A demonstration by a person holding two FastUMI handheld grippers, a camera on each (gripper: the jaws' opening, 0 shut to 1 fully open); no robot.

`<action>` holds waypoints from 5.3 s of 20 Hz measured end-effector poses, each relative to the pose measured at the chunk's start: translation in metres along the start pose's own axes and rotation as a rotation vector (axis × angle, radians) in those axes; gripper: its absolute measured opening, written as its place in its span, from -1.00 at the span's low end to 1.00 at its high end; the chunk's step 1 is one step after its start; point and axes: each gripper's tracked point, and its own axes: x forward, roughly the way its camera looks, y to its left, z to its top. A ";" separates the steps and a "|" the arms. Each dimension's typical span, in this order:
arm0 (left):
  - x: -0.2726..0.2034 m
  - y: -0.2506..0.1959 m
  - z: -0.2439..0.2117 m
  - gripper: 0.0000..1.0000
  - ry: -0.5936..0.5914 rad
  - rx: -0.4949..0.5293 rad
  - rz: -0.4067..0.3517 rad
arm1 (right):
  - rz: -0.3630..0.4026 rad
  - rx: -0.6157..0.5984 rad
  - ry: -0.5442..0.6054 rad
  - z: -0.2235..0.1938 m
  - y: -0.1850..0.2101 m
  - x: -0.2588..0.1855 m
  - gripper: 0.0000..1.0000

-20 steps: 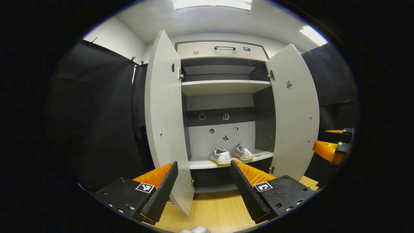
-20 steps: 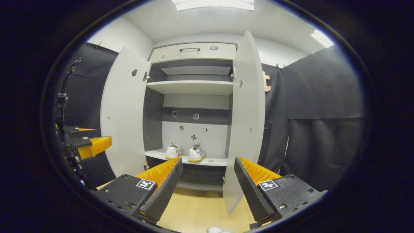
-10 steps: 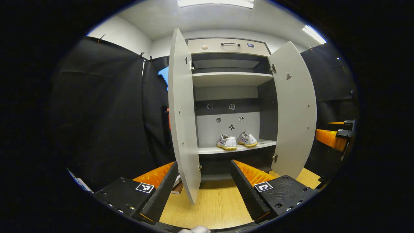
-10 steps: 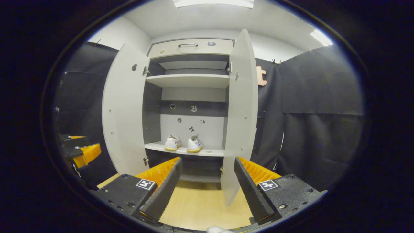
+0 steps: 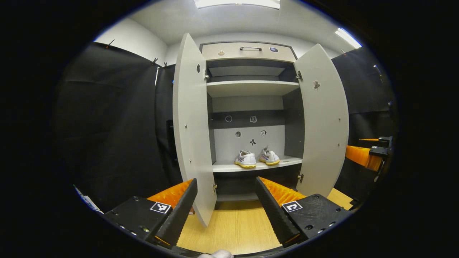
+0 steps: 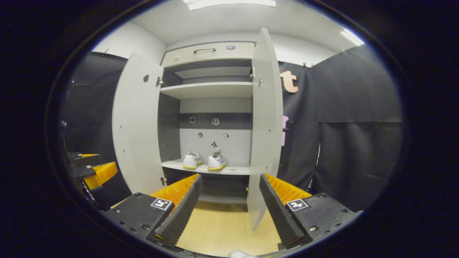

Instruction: Grab one shoe with the right hand and put it into the shoe cabinet, grab the other shoe with the left hand and put it into the shoe cabinet; then close the right door with the right hand and the left door with the left hand.

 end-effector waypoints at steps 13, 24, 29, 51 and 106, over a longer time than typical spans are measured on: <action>0.014 -0.025 -0.006 0.93 0.017 -0.006 -0.019 | -0.303 0.008 -0.052 0.036 -0.171 0.028 1.00; 0.010 -0.037 -0.008 0.93 0.028 -0.017 0.032 | -0.181 -0.032 0.012 0.040 -0.171 0.088 0.91; 0.010 -0.025 -0.014 1.00 0.039 -0.011 0.028 | -0.142 -0.036 0.021 0.040 -0.142 0.087 0.90; -0.001 0.084 -0.023 0.93 0.052 -0.018 0.103 | 0.076 -0.021 0.005 0.032 0.058 0.085 0.97; 0.098 0.042 0.001 1.00 0.020 -0.025 0.007 | 0.049 0.004 0.083 -0.003 0.031 0.027 0.97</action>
